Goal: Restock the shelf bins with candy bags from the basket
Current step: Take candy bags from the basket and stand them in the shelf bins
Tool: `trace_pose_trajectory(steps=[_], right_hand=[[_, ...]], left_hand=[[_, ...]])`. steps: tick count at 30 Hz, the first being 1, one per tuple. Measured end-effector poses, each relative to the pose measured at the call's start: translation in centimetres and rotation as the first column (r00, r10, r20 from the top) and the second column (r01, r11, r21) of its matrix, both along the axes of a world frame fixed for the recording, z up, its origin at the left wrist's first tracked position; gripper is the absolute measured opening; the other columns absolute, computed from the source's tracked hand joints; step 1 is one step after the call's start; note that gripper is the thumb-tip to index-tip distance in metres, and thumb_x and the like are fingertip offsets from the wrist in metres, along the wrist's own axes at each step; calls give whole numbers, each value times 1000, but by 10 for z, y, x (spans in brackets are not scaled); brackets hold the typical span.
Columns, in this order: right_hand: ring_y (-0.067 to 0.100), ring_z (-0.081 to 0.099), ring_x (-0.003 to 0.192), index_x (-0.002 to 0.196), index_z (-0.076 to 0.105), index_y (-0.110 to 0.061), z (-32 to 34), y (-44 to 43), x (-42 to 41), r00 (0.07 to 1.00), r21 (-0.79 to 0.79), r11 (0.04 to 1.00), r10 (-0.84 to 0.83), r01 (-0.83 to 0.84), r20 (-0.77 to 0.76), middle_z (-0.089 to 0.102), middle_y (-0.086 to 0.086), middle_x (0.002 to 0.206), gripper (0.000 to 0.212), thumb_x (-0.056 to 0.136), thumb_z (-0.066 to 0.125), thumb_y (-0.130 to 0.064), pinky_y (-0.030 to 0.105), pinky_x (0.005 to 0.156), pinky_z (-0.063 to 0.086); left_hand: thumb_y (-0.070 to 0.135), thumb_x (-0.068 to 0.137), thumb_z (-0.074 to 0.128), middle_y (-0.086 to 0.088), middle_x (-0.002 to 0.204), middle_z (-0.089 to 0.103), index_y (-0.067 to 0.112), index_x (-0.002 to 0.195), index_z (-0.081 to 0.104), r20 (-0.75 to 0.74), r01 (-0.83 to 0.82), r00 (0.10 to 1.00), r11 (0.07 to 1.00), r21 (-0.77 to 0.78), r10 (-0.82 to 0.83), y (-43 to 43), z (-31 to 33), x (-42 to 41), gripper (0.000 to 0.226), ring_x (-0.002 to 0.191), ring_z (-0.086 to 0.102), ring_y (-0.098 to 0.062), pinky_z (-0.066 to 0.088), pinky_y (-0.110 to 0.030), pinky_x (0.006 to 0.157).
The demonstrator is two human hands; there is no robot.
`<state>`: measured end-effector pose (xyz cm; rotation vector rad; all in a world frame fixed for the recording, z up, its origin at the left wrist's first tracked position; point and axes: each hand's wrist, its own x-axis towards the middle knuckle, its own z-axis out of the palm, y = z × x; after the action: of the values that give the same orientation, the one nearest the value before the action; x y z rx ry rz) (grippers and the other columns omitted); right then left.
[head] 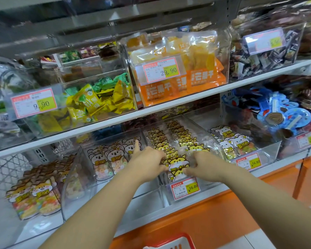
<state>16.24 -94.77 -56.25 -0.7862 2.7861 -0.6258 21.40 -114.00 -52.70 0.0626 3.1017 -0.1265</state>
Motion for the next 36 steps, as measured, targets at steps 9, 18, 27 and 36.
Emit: trace_pose_trajectory(steps=[9, 18, 27, 36], right_hand=[[21, 57, 89, 100, 60, -8, -8, -1, -4, 976, 54, 993, 97, -109, 193, 62, 4, 96, 41, 95, 57, -49, 28, 67, 40], [32, 61, 107, 108, 64, -8, -12, 15, -23, 988, 174, 975, -149, 139, 45, 64, 17, 124, 27, 95, 44, -22, 36, 88, 49], [33, 59, 117, 125, 59, -7, -34, -1, -44, 993, 329, 939, -117, 101, 30, 61, 15, 132, 33, 100, 41, -17, 38, 95, 47], [34, 61, 107, 128, 44, -20, -48, 7, -39, 984, 278, 955, -56, 102, -169, 62, 13, 122, 27, 104, 34, -23, 37, 77, 44]], left_hand=[[64, 101, 20, 0, 166, 7, 43, 152, -23, 45, 105, 994, 990, -96, -102, 22, -26, 20, 70, 152, 17, -31, -9, -69, 115], [62, 103, 20, -2, 165, -21, 41, 152, -24, 186, 13, 982, 982, -189, 23, 27, -25, 5, 70, 154, -5, -31, -20, -72, 109], [60, 100, 40, 4, 157, 22, 46, 153, 4, -52, 154, 986, 986, -59, -157, 22, -38, -7, 66, 135, 48, -32, 1, -65, 120], [16, 101, 50, -11, 152, 25, 50, 152, 1, 123, 61, 991, 992, -113, -47, 25, -34, -14, 78, 123, 54, -38, -12, -70, 114]])
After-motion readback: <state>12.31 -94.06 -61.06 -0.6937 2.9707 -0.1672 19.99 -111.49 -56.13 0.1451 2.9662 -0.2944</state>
